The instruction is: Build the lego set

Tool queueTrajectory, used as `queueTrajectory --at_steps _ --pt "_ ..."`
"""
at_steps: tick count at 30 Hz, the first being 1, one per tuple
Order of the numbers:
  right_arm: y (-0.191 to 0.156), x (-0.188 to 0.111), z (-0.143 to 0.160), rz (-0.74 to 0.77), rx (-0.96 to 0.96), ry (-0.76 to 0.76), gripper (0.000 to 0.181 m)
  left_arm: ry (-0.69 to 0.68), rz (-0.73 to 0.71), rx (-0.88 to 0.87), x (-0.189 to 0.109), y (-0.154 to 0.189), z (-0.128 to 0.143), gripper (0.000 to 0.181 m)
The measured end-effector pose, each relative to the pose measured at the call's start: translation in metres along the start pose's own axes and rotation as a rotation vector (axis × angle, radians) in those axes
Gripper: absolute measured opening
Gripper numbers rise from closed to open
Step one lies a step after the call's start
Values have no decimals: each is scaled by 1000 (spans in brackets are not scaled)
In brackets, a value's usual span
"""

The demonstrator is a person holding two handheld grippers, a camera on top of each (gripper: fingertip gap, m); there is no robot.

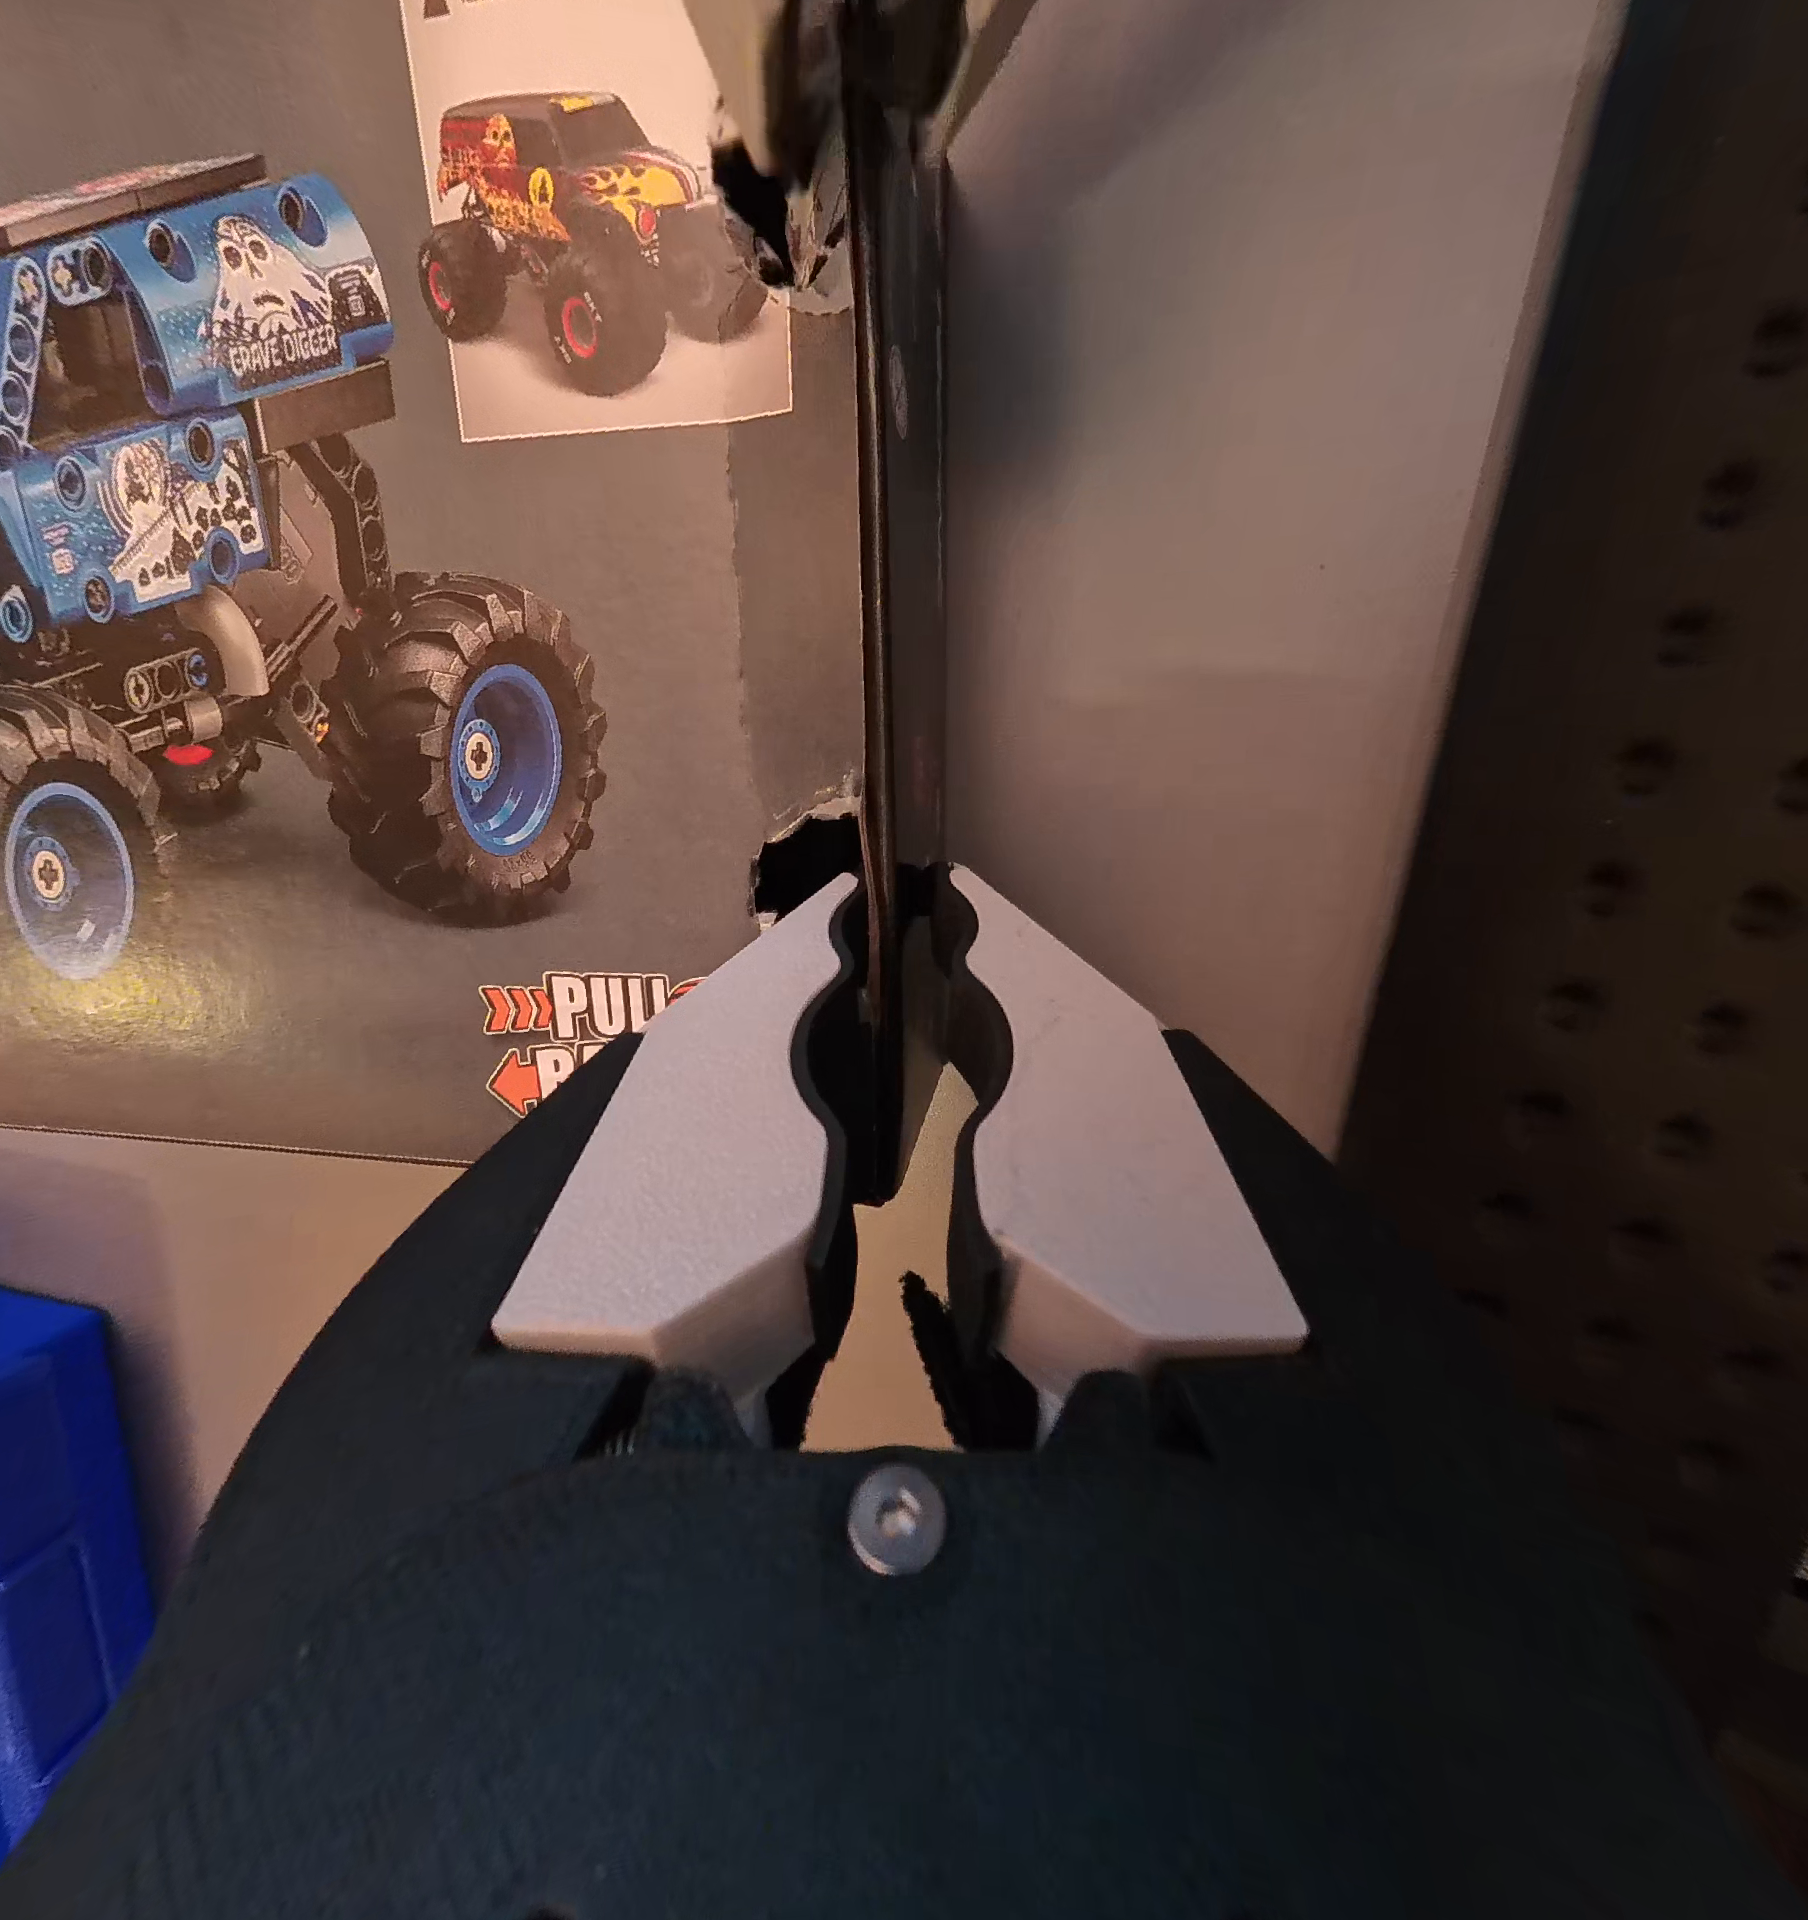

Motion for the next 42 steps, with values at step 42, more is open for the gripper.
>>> queueTrajectory --at_steps 42 --pt "-3 4 8 -224 231 49 22 148 5 -41 -6 1 -6 14"
Point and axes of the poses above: each gripper's, where its closed fingertips meet, x out along the fingers, z out of its underside, y = z × x across the jaws, the point moved 6 cm from there along -x, back along the fingers, and after that the axes turned 10 degrees about z, right-handed, at the moved point
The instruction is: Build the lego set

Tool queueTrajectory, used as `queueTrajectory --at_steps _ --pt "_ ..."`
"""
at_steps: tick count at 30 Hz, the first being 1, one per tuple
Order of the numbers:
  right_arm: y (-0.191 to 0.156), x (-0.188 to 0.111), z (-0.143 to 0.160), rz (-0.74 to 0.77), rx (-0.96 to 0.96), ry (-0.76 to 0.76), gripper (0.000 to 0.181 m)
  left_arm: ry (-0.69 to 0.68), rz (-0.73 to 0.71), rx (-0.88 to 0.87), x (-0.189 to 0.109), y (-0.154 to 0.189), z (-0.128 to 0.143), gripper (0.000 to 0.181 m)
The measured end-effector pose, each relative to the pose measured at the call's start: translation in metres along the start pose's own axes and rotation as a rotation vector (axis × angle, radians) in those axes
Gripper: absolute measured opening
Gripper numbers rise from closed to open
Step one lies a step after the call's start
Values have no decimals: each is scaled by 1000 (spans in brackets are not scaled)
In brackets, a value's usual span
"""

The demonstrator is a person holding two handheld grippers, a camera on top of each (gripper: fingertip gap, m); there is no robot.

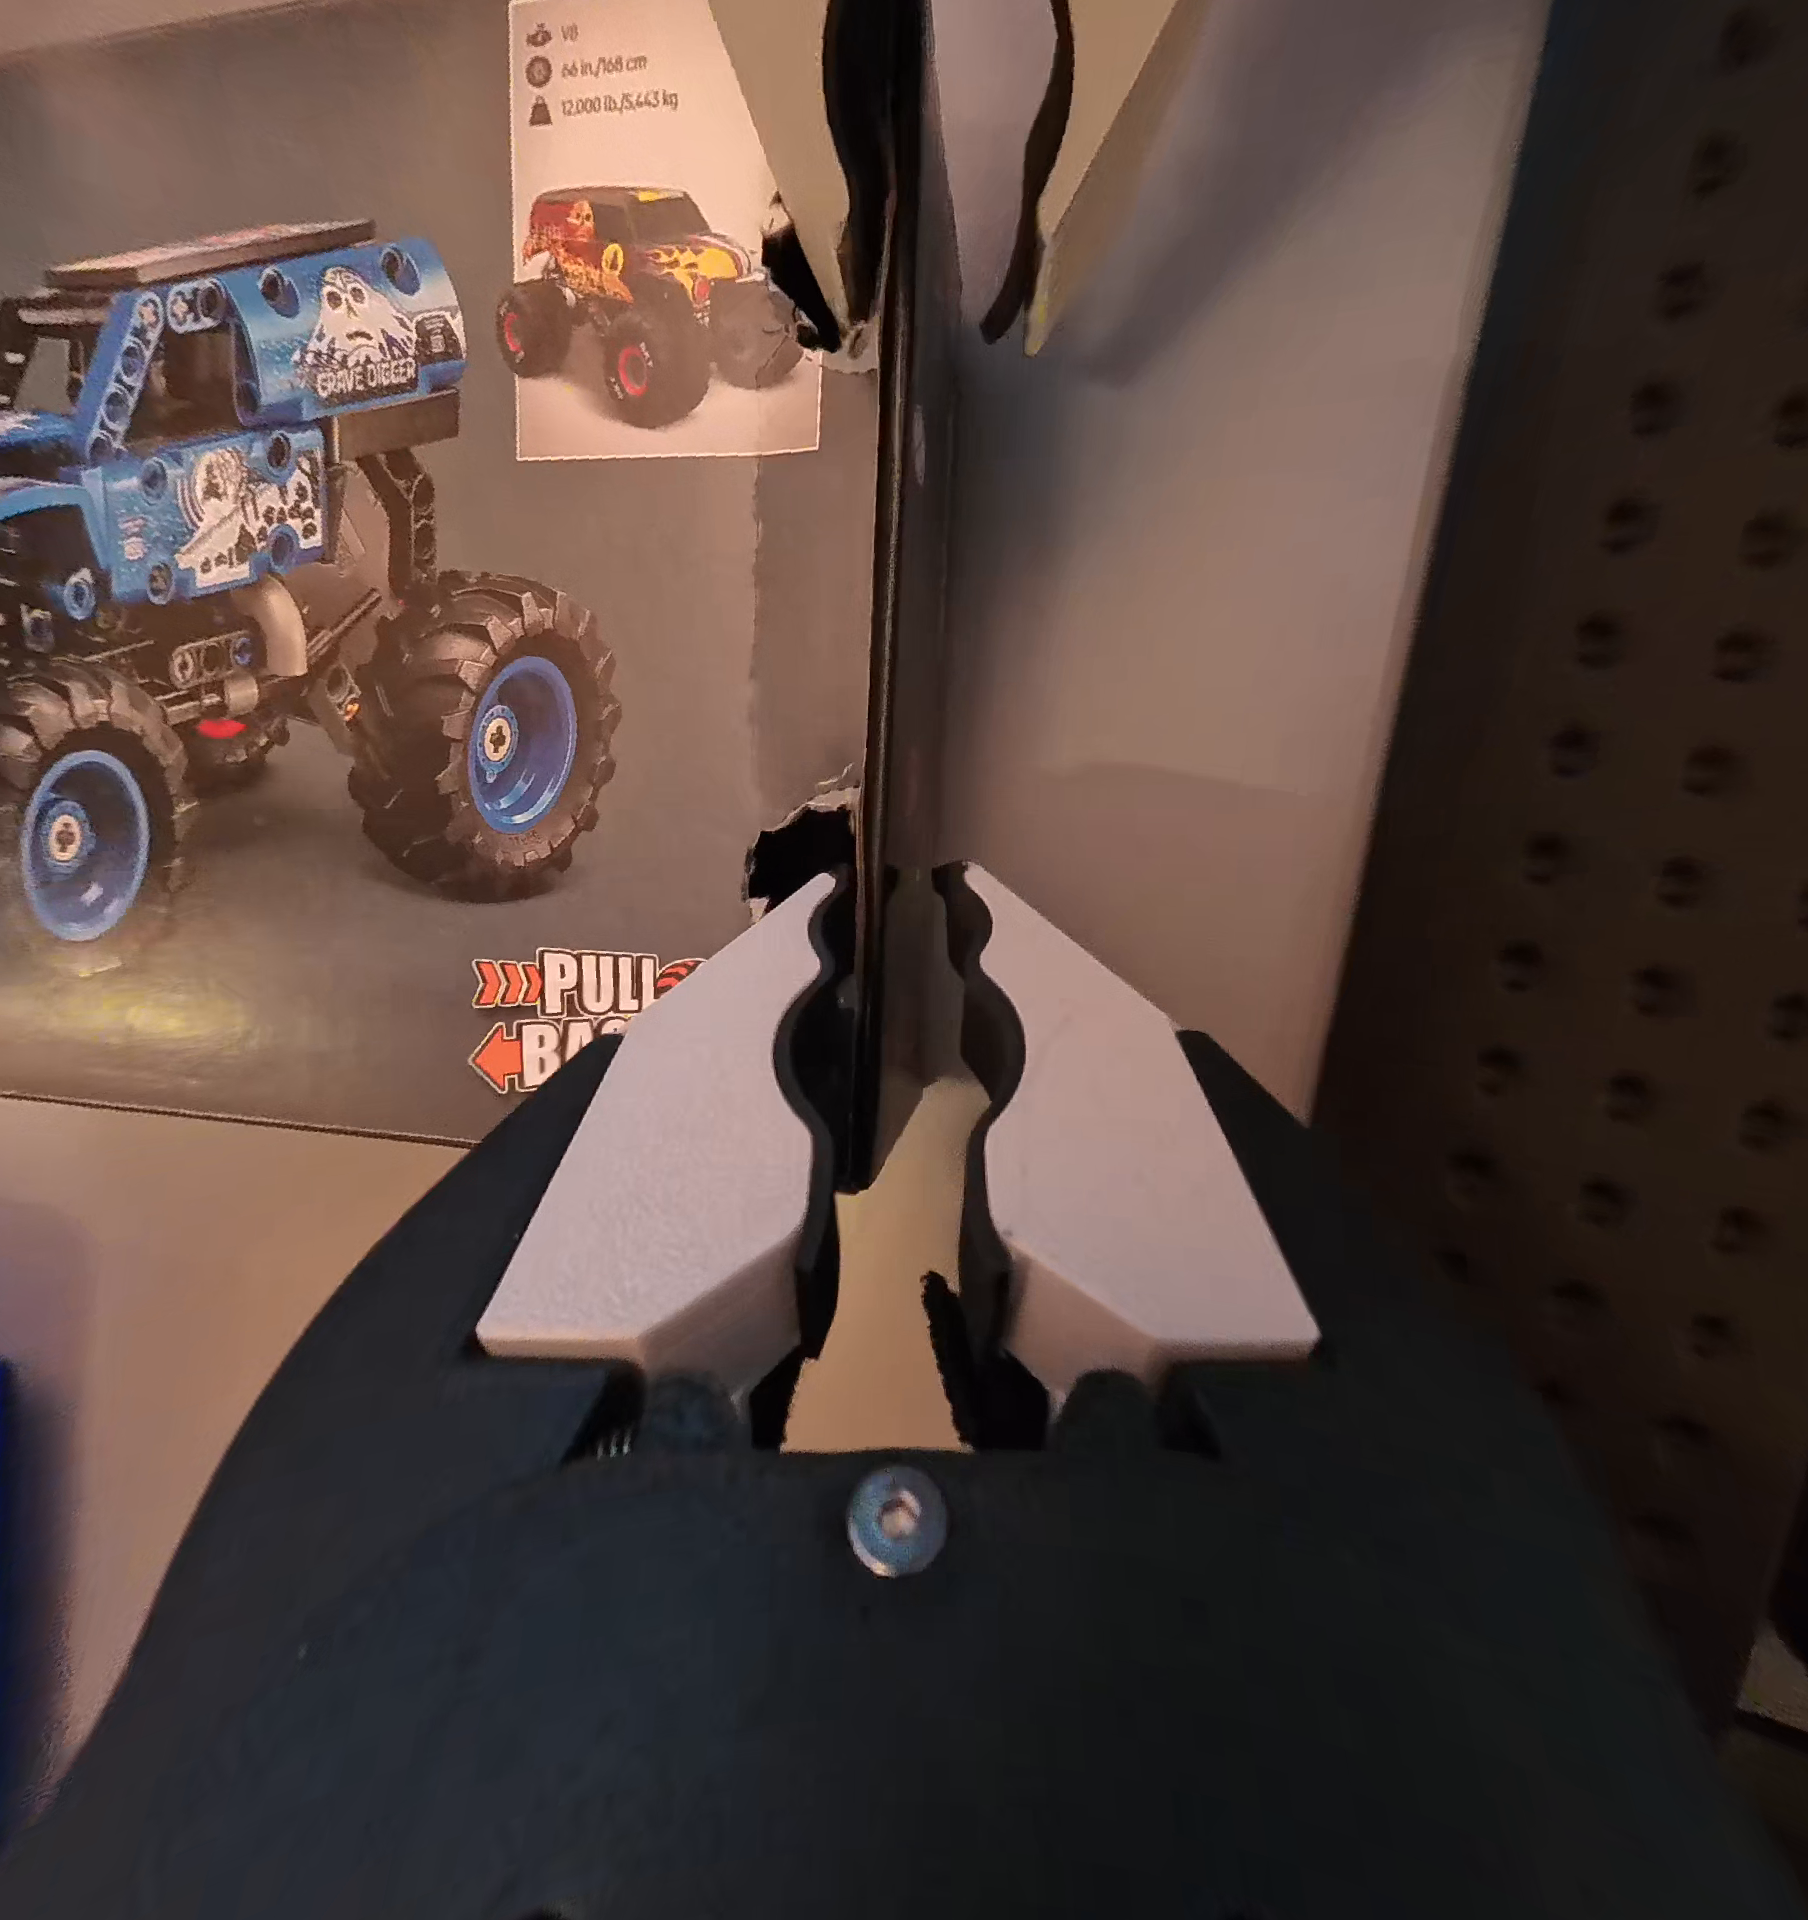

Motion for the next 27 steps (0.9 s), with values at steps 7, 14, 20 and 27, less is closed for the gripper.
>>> queueTrajectory --at_steps 7,14,20,27 --pt "-6 -13 -5 259 -83 54 18 -17 -103 3 2 5 3 18" --pt "-28 -11 -8 425 -126 216 10 58 -243 28 0 12 3 17" --pt "-37 -5 -12 501 -200 241 6 46 -252 34 4 12 0 15" --pt "-35 -2 -9 611 -226 246 8 75 -237 27 5 12 1 16"
Point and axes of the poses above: each gripper's, where its closed fingertips meet, x out along the fingers, z out of its underside, y = z × x across the jaws, the point moved 6 cm from there along -x, back along the fingers, and after that the axes turned 10 degrees about z, right-handed, at the moved point
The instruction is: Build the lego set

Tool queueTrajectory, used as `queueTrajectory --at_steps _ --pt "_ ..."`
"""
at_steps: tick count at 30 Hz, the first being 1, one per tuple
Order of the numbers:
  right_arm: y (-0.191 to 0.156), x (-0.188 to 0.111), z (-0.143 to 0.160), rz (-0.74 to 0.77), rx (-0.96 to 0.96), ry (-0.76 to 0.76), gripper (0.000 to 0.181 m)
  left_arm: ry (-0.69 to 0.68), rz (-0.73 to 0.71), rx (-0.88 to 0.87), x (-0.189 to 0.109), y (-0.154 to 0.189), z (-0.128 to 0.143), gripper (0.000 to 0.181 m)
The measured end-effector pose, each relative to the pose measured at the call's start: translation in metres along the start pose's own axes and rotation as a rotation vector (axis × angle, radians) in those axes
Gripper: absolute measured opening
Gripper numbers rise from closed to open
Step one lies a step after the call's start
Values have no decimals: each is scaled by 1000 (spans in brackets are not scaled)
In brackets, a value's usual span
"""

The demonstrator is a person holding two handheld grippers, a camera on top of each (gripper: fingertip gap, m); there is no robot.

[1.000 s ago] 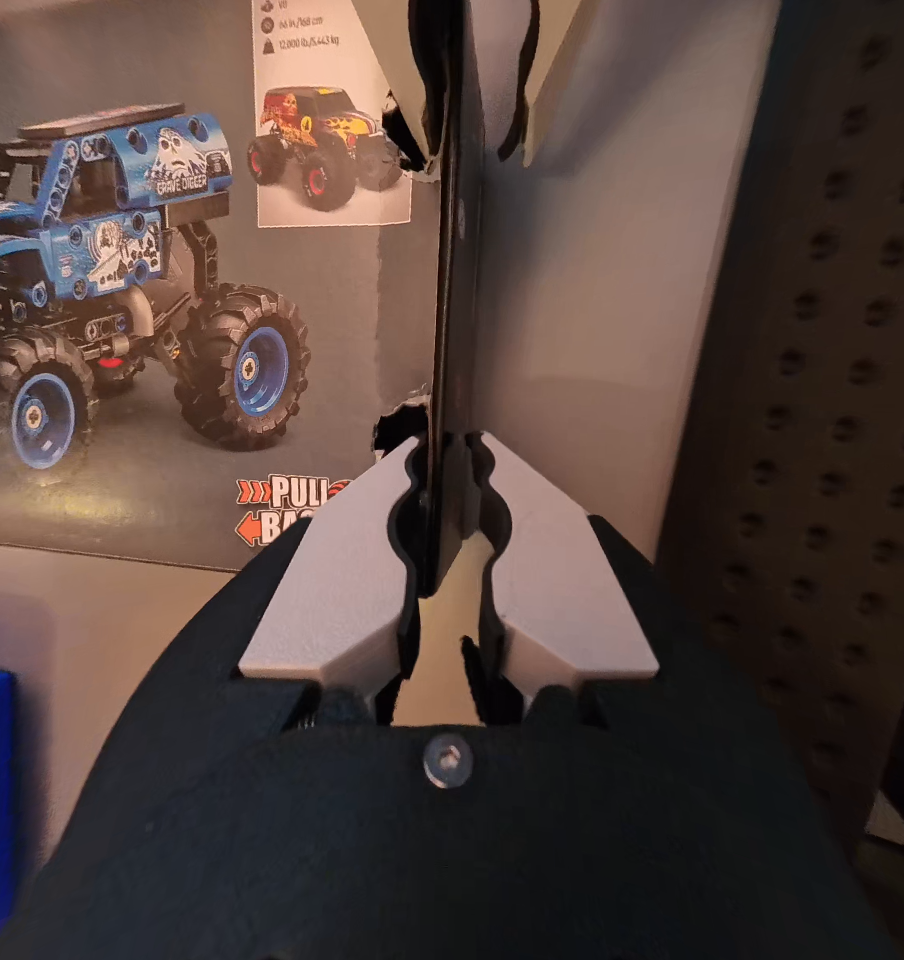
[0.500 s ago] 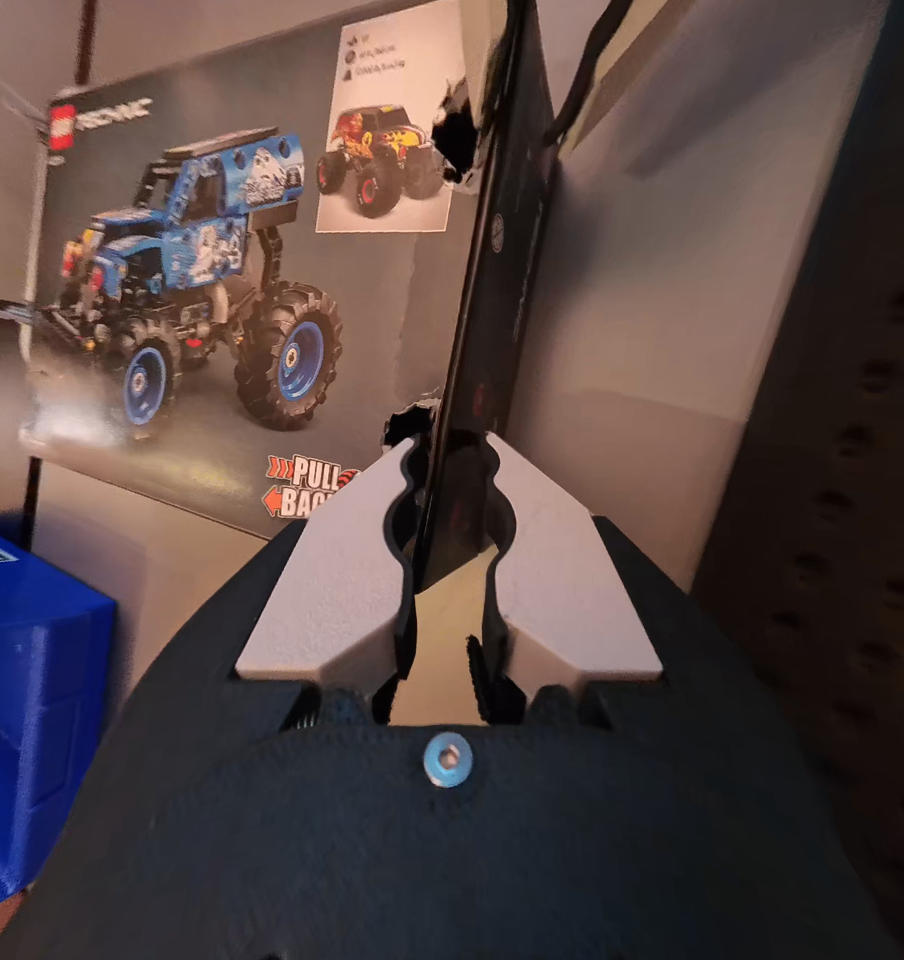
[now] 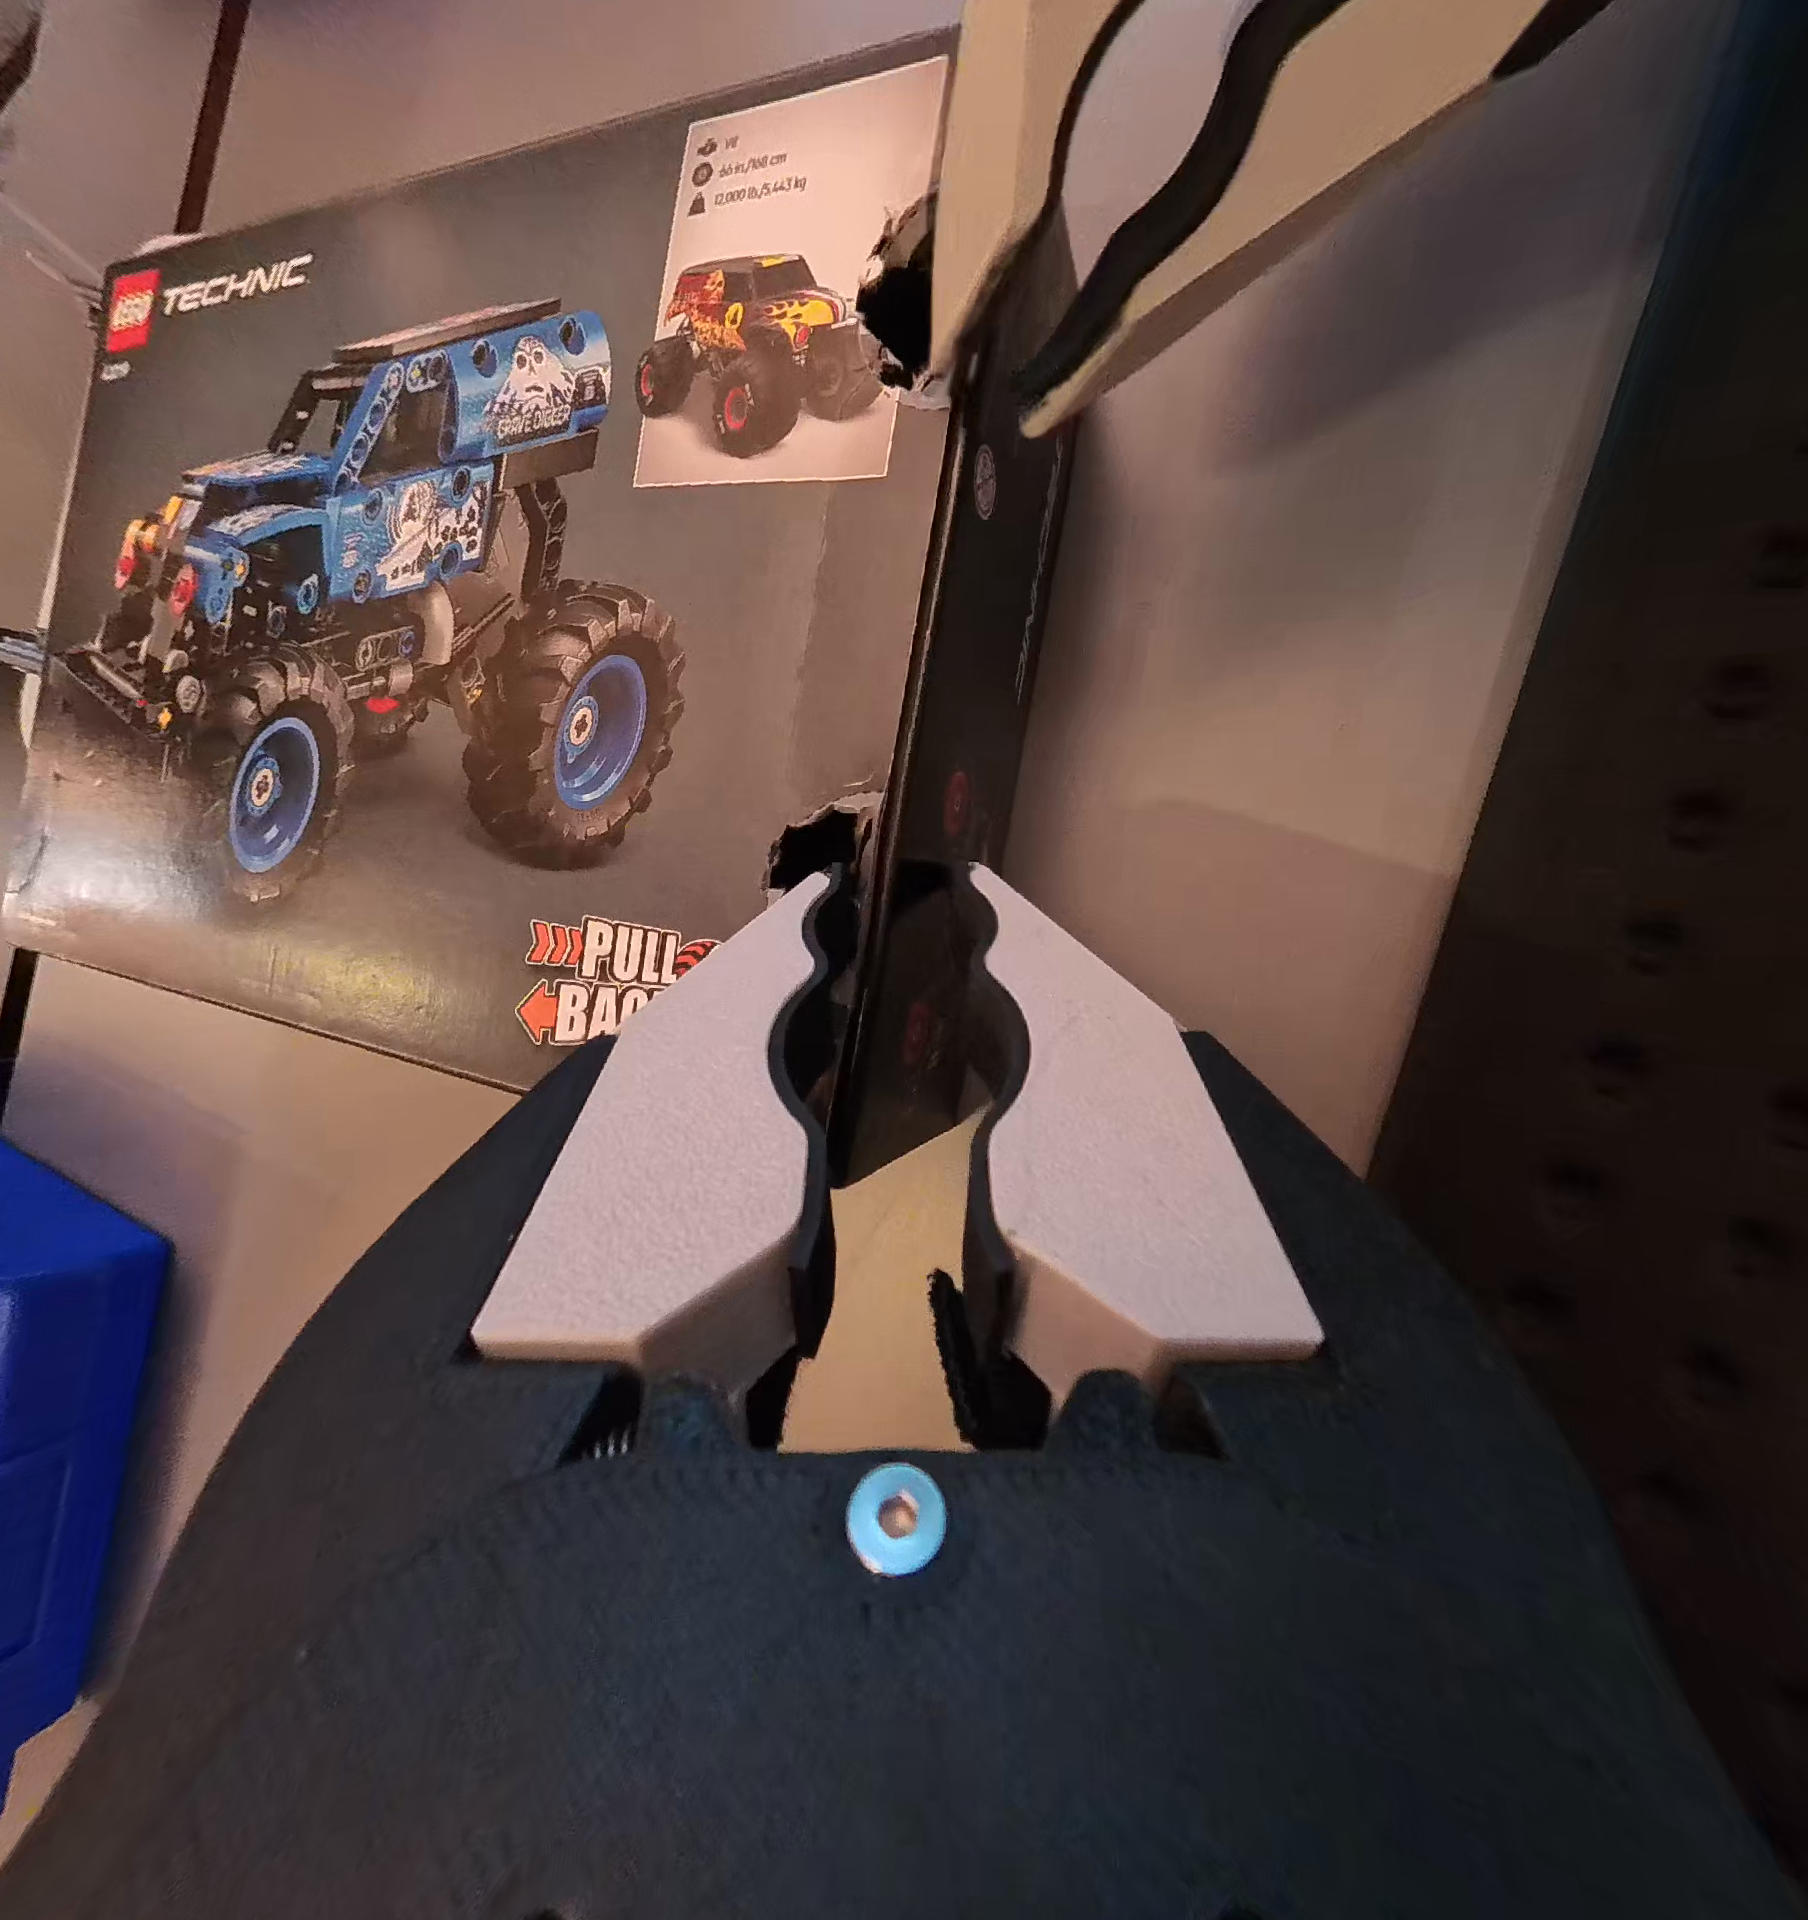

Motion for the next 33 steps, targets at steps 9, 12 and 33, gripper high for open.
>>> queueTrajectory --at_steps 9,12,33 --pt "-4 9 -4 1 -18 -9 14 -13 8 9 1 0 -2 16" --pt "-6 12 -6 13 -35 -17 20 -17 10 11 2 0 -2 16" --pt "-6 9 -7 -2 6 5 1 -22 -1 2 3 1 -2 15"
Point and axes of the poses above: each gripper's, where its closed fingertips meet, x out along the fingers, z out of its underside, y = z × x across the jaws, the point moved 6 cm from there along -x, back along the fingers, and after that the axes turned 10 degrees about z, right-handed, at the moved point
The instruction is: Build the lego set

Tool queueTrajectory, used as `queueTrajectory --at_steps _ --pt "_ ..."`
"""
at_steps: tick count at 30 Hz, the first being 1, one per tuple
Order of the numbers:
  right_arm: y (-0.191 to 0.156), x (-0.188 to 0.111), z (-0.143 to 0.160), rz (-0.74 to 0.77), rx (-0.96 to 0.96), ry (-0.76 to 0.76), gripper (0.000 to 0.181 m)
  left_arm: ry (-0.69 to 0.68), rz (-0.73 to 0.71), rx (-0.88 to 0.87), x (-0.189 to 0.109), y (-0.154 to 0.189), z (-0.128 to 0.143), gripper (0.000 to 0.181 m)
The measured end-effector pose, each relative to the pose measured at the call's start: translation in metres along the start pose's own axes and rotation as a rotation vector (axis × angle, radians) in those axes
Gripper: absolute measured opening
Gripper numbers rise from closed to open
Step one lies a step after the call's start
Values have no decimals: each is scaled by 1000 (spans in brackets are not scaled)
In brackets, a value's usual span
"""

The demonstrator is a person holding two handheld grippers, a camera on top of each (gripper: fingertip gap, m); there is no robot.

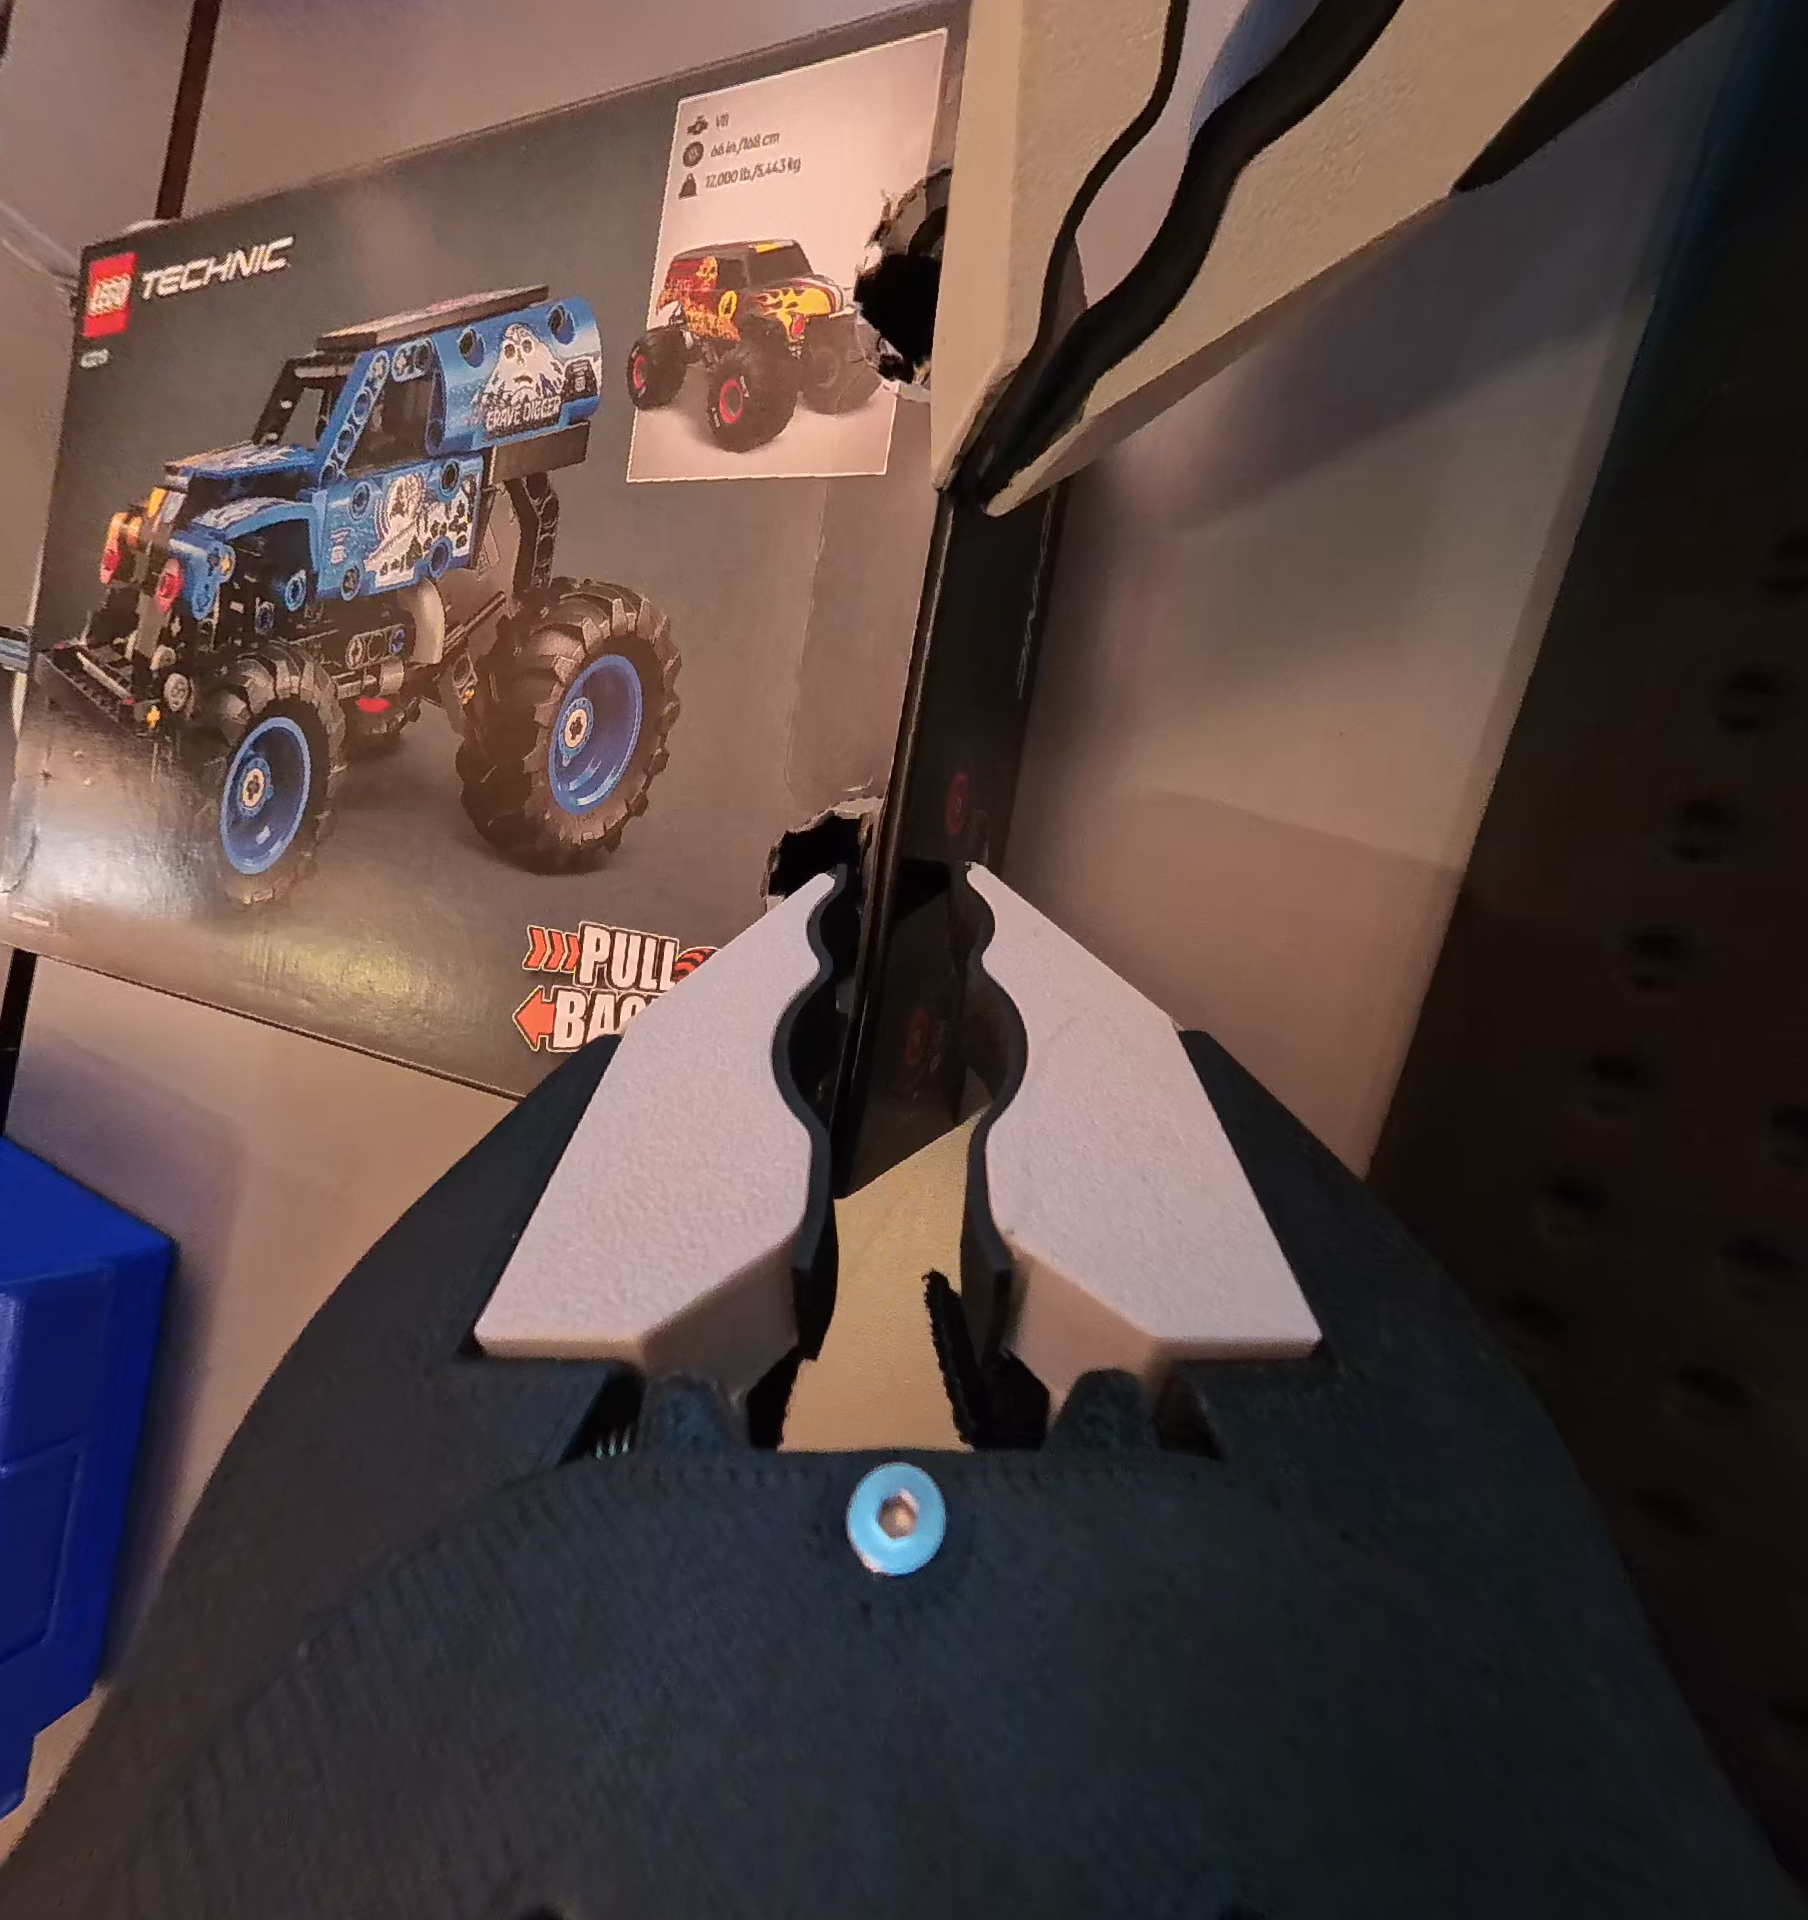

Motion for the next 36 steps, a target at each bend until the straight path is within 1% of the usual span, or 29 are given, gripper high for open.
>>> queueTrajectory --at_steps 6,14,21,26,32,35,36 --pt "3 -1 2 -93 70 22 0 1 9 -13 0 0 0 15" --pt "4 -1 2 -145 41 18 0 3 33 -37 0 -2 -1 14" --pt "5 -2 1 -193 51 14 0 43 64 -63 -2 -3 -1 14" --pt "7 -2 1 -242 56 14 0 73 137 -119 -4 -6 -1 12" --pt "6 -2 2 -263 56 29 0 141 205 -197 -7 -10 -1 12" --pt "7 -2 2 -268 57 32 0 265 297 -325 -13 -16 -4 18" --pt "7 -2 2 -270 58 34 0 254 293 -324 -12 -16 -3 17"
Point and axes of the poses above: each gripper's, where its closed fingertips meet, x out along the fingers, z out of its underside, y = z × x across the jaws, the point moved 6 cm from there along -x, back along the fingers, and after that the axes turned 10 degrees about z, right-handed, at the moved point
